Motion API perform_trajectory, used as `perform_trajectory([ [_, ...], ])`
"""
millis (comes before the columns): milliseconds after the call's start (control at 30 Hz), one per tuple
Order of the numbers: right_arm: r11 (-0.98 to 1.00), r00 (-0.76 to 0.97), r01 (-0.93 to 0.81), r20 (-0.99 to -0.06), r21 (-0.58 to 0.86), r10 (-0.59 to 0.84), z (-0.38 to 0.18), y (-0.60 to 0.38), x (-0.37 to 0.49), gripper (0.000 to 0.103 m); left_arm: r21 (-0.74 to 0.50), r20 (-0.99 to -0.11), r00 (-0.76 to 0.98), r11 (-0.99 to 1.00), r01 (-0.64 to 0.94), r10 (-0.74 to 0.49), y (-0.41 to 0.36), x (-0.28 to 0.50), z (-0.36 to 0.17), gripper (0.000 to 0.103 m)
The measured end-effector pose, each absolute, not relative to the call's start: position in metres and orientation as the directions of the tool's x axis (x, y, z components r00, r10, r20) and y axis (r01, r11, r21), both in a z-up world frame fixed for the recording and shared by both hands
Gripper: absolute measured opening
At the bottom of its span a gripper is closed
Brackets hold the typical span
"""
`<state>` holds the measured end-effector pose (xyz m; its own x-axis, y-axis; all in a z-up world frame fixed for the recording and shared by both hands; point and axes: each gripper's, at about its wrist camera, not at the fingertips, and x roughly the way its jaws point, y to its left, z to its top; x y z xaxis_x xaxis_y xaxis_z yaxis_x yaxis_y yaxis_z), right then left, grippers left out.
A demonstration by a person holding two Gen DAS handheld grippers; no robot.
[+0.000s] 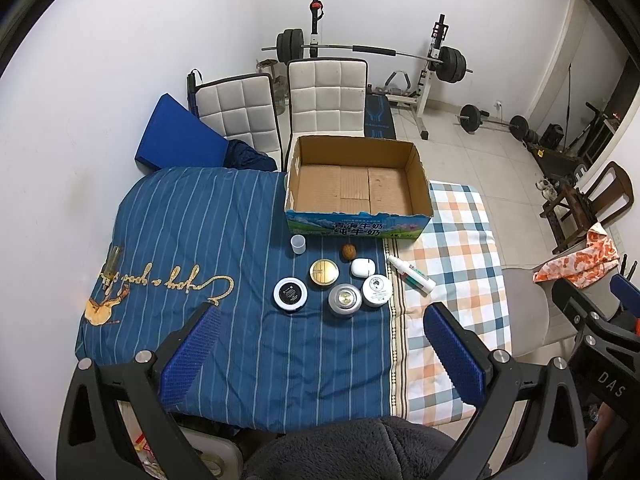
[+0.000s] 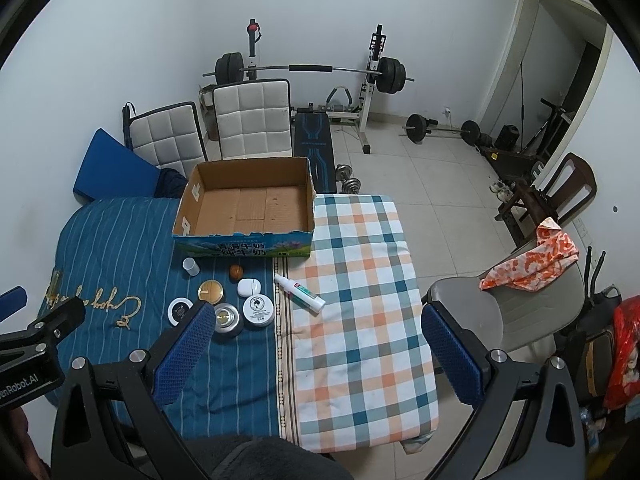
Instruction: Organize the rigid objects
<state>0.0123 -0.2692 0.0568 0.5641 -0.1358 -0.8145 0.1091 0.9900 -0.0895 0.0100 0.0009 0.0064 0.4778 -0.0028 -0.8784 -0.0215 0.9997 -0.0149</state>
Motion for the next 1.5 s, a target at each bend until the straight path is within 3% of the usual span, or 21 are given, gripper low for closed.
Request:
perform_trajectory([
  [433,0.991,0.550,0.108,-0.825,-0.084,-0.130,0.054,-0.269,0.021,0.103,-0.018,-0.883,0.469,1.000,-0.022,-0.005,-0.006,0.015,0.003,0.103],
  [633,0.991,0.496,0.117,-0.861,-0.066,-0.116,0.024,-0.283,0.049,0.103,0.005,-0.903,0.428,0.998,-0.064,0.032,-0.003,0.041,-0.032,0.103],
  [867,0.995,0.369,0.082,-0.926,-0.055,-0.082,-0.071,-0.301,0.107,0.103,0.059,-0.949,0.304,0.994,-0.093,0.085,0.002,0.089,-0.127,0.103],
  [1200,0.997,0.117,-0.073,-0.993,-0.004,0.004,-0.271,-0.265,0.190,0.100,0.109,-0.988,0.095,0.986,-0.124,0.121,-0.003,0.147,-0.278,0.103],
  [1400,0.991,0.013,0.019,-0.991,0.135,0.135,-0.336,-0.250,0.224,0.097,0.137,-0.990,0.016,0.979,-0.151,0.141,0.005,0.159,-0.332,0.103],
  [1500,0.984,-0.038,0.066,-0.985,0.167,0.170,-0.360,-0.241,0.235,0.091,0.149,-0.988,0.008,0.976,-0.161,0.153,0.009,0.157,-0.340,0.103],
])
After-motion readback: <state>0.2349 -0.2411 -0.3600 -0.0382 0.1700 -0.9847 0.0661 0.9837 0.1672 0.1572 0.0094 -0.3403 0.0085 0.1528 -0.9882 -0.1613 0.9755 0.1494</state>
